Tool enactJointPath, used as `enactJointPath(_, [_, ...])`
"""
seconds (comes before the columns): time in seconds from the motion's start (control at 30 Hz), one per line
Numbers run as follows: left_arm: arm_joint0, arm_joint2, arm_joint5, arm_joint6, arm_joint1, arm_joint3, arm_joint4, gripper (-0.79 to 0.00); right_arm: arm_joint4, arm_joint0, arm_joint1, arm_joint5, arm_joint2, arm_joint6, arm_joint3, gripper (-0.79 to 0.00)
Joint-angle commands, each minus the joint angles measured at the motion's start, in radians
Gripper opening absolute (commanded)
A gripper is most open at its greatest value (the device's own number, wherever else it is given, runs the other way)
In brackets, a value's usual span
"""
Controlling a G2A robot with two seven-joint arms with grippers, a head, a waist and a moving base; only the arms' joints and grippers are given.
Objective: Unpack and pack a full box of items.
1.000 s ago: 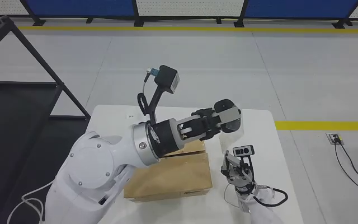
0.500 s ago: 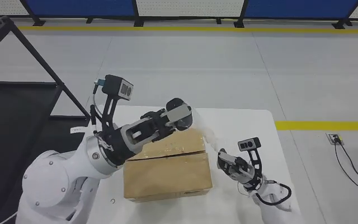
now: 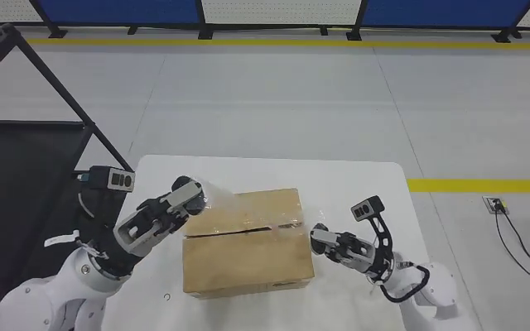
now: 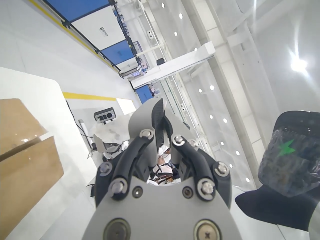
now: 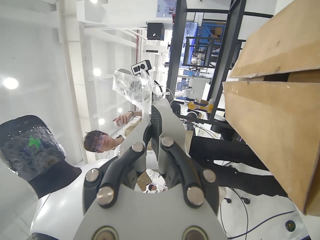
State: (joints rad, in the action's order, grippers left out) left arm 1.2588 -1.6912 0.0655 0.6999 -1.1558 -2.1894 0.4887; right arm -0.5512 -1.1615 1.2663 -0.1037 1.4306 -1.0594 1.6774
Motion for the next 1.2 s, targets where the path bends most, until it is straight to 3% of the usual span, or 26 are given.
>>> enactJointPath(0.0, [0.065,-0.026,-0.036,0.008,0.001,0.006,0.009,-0.785,0.026,-0.001,-0.002,0.02,-0.007,0.016,0.011,-0.785])
enactJointPath(0.2, [0.179,-0.074,-0.1,0.03,0.002,0.038,0.041,-0.785,0.108,0.001,-0.007,0.08,-0.037,0.083,0.035,-0.785])
enactJointPath(0.4, [0.239,-0.094,-0.127,0.041,0.004,0.088,0.028,-0.785,0.191,0.0,-0.013,0.14,-0.063,0.146,0.047,-0.785])
enactJointPath(0.77, [0.271,-0.101,-0.142,0.05,0.011,0.182,-0.034,-0.785,0.329,-0.016,-0.027,0.279,-0.085,0.214,0.114,-0.785])
enactJointPath(1.17, [0.251,-0.086,-0.129,0.058,0.021,0.26,-0.101,-0.785,0.41,0.036,-0.034,0.417,-0.132,0.265,0.125,-0.785])
